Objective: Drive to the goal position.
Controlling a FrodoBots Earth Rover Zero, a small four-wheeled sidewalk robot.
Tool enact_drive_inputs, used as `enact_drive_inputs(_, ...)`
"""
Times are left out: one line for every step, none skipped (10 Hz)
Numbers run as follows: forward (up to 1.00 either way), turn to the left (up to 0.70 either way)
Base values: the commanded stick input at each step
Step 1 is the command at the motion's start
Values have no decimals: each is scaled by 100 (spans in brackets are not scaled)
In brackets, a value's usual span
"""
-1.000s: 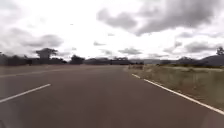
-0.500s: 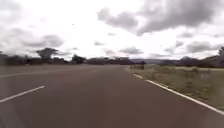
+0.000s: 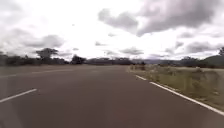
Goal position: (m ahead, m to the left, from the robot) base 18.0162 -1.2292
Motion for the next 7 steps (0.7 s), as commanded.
enact_drive_inputs(70,-14)
enact_drive_inputs(70,-14)
enact_drive_inputs(70,-14)
enact_drive_inputs(70,-14)
enact_drive_inputs(70,-14)
enact_drive_inputs(70,-14)
enact_drive_inputs(70,-14)
